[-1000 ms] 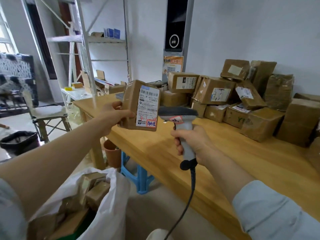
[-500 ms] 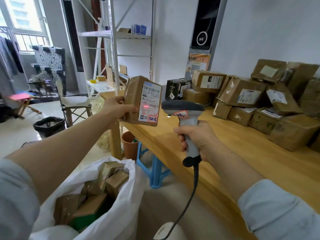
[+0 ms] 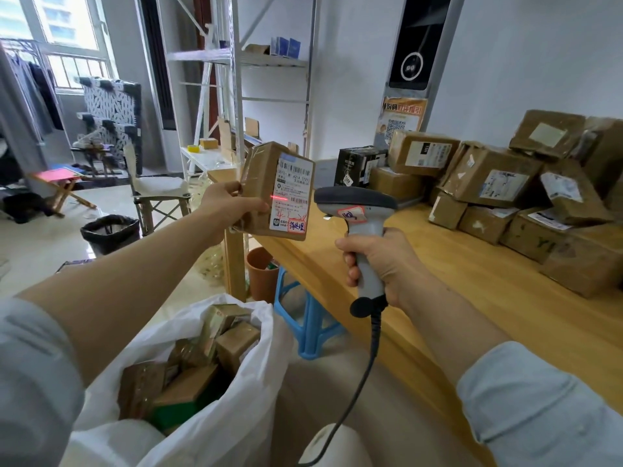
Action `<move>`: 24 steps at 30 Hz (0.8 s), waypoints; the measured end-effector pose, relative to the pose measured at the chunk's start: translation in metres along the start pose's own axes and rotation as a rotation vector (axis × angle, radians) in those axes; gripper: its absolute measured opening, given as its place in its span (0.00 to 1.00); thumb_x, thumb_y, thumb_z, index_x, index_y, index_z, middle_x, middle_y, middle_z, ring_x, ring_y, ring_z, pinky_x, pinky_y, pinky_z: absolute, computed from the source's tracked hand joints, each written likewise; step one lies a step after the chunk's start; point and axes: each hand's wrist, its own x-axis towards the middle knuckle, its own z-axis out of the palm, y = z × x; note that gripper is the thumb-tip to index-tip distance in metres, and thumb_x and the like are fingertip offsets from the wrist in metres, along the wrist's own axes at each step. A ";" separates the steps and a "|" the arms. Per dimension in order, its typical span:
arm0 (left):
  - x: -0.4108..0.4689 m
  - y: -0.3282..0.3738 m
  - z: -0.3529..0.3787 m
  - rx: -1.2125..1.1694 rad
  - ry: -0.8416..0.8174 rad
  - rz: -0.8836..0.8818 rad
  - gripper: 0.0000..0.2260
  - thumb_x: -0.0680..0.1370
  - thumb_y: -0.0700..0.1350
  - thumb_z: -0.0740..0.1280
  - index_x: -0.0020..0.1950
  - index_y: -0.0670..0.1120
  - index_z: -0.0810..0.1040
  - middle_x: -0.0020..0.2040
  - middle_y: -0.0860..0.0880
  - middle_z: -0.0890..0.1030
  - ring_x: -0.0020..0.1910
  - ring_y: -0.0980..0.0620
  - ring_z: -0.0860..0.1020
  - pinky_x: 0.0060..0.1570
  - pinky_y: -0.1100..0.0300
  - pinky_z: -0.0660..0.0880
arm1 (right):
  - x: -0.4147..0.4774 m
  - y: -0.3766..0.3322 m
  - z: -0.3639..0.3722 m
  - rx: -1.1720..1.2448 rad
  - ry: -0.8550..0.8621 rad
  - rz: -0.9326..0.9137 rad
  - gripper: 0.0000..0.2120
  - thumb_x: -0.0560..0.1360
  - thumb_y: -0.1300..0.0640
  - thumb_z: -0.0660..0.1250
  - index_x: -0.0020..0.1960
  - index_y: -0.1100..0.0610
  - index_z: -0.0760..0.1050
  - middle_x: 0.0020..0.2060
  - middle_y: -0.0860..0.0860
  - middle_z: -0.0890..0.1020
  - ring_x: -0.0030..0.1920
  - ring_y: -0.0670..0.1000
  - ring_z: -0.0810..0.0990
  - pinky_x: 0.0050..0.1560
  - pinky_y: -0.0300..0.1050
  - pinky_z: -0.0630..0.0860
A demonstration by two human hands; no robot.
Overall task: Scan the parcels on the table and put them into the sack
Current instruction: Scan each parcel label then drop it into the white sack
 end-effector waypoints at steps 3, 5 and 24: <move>0.001 -0.003 -0.003 -0.002 -0.006 -0.011 0.21 0.68 0.41 0.76 0.58 0.46 0.75 0.52 0.46 0.81 0.49 0.46 0.80 0.41 0.56 0.79 | 0.002 0.002 0.003 0.007 -0.007 -0.007 0.06 0.72 0.63 0.71 0.41 0.61 0.73 0.26 0.53 0.75 0.23 0.48 0.71 0.27 0.42 0.73; 0.000 -0.005 -0.006 -0.001 -0.001 -0.023 0.20 0.68 0.42 0.76 0.57 0.47 0.74 0.50 0.47 0.80 0.47 0.48 0.80 0.40 0.58 0.78 | 0.004 0.004 0.005 0.017 -0.028 -0.006 0.07 0.72 0.63 0.72 0.41 0.60 0.73 0.25 0.52 0.75 0.22 0.48 0.71 0.26 0.42 0.73; -0.028 -0.229 -0.059 0.151 0.193 -0.730 0.16 0.74 0.50 0.72 0.53 0.40 0.75 0.43 0.40 0.80 0.39 0.45 0.80 0.38 0.55 0.78 | 0.043 0.099 0.083 0.037 -0.232 0.397 0.06 0.72 0.64 0.72 0.43 0.62 0.74 0.23 0.53 0.75 0.20 0.48 0.71 0.25 0.41 0.74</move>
